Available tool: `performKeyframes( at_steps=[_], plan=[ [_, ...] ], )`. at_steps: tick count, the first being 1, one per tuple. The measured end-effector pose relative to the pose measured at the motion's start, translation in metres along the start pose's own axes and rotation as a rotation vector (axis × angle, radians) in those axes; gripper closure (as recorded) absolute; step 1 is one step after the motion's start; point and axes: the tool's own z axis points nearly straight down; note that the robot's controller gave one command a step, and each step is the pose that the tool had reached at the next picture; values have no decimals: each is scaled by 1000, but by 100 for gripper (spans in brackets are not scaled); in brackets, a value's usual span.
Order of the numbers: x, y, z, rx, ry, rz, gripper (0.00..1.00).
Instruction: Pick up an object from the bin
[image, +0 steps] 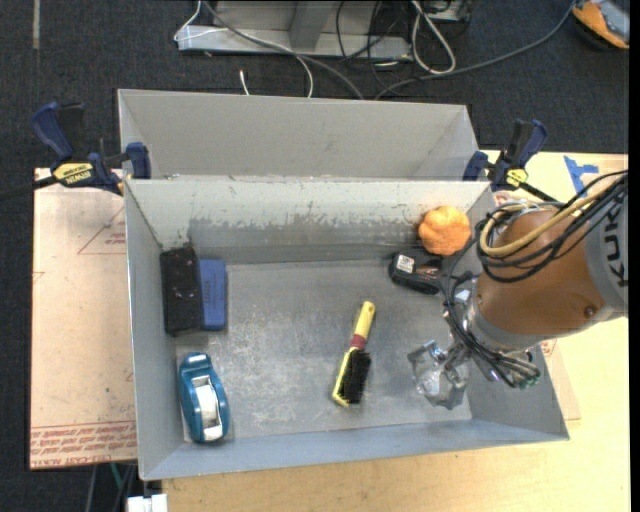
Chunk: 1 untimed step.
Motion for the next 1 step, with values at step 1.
performKeyframes(
  at_steps=[1],
  plan=[
    [-1,-1,-17,2,-4,1,100]
  ],
)
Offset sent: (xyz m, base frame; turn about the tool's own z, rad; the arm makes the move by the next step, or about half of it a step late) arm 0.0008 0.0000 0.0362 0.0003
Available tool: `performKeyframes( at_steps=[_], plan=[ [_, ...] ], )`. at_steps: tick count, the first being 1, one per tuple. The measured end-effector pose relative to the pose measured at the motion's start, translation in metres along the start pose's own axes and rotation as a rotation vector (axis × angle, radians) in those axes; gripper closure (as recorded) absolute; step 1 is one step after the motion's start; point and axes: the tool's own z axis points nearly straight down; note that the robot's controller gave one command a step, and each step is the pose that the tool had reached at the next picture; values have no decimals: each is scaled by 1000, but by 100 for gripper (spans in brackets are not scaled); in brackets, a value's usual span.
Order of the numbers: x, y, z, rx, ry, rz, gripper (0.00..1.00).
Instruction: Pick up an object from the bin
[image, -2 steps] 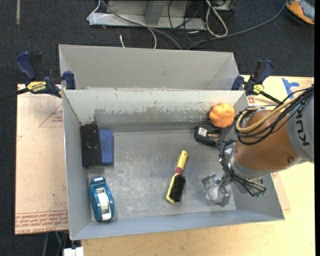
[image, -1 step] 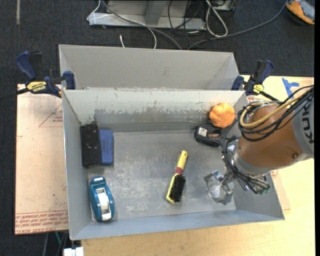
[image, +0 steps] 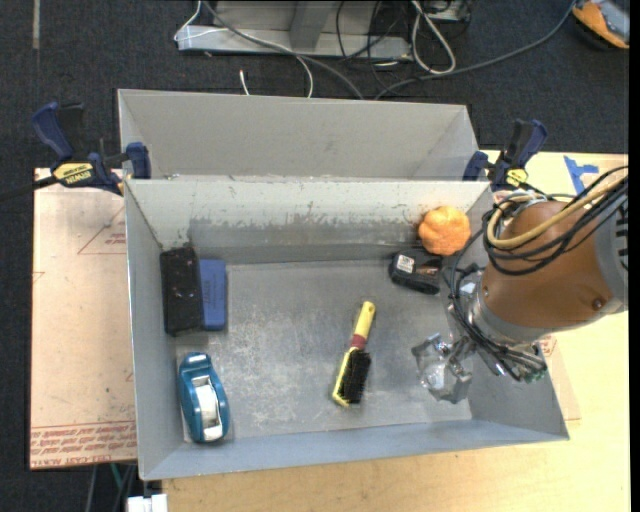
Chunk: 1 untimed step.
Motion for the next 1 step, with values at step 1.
performKeyframes(
  at_steps=[1],
  plan=[
    [0,1,-13,-2,1,1,100]
  ],
)
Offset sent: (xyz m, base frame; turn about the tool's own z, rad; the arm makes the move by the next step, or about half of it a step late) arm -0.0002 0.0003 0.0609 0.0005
